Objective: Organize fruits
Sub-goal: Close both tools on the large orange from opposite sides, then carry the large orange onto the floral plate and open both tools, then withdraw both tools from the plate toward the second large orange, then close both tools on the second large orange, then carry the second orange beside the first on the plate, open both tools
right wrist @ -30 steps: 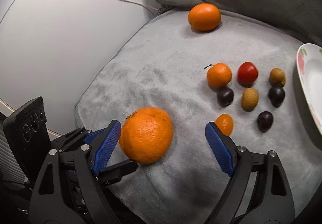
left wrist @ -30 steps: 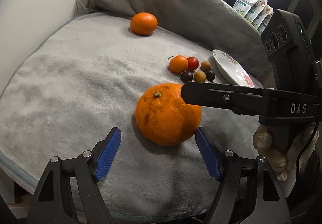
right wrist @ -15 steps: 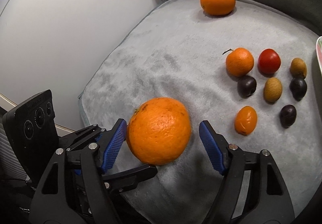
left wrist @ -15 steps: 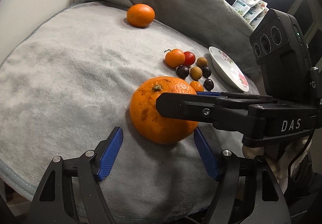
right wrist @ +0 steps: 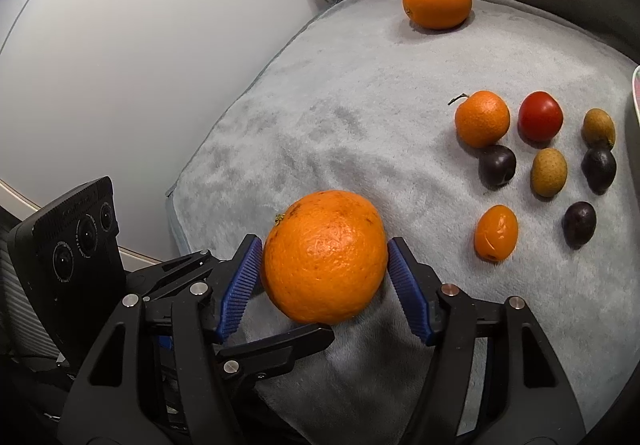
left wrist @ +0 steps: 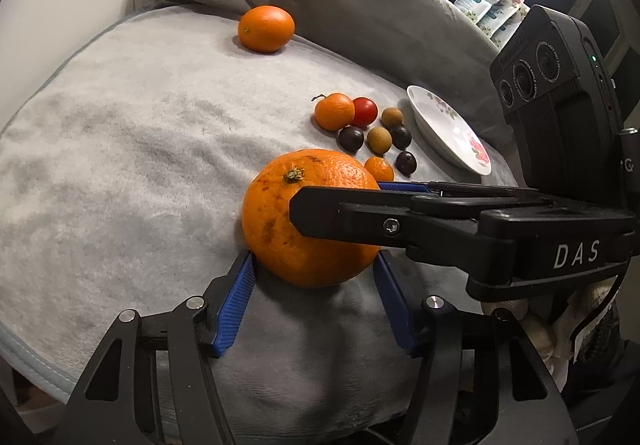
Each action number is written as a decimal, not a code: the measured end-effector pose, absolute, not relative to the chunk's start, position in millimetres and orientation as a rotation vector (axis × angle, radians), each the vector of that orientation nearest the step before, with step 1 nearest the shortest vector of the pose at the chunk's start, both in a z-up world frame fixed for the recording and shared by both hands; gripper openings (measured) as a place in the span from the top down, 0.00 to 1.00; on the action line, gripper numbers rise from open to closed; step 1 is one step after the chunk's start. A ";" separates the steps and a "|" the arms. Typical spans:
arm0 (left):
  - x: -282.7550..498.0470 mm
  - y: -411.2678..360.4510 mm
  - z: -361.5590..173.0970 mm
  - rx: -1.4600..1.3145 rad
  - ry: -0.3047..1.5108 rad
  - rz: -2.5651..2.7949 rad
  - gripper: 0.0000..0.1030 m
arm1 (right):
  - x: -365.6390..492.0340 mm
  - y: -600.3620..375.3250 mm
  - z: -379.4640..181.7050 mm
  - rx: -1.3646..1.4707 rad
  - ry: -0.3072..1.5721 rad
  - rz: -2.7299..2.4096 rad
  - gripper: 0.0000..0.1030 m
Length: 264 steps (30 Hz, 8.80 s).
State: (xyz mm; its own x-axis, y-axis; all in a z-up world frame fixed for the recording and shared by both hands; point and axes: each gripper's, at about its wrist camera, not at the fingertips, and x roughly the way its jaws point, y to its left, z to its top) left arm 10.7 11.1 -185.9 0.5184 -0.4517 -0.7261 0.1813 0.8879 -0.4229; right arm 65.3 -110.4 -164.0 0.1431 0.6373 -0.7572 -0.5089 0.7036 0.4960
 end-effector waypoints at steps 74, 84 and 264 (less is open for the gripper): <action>115.6 -177.7 -128.9 -0.052 0.852 -0.667 0.42 | 104.8 -369.3 -99.8 0.359 0.832 0.298 0.28; 111.4 -160.5 -119.9 -0.067 0.812 -0.627 0.42 | 96.8 -351.9 -85.2 0.240 0.776 0.259 0.20; 126.8 -205.6 -141.0 -0.110 0.859 -0.764 0.53 | 118.9 -391.0 -102.3 0.397 0.846 0.187 0.31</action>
State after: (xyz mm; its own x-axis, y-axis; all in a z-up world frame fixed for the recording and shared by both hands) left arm 126.8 -205.6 -141.0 0.4092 -0.6472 -0.6432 0.5630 0.7338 -0.3802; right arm 118.9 -391.0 -102.3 0.6520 0.3156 -0.6894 -0.0045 0.9108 0.4127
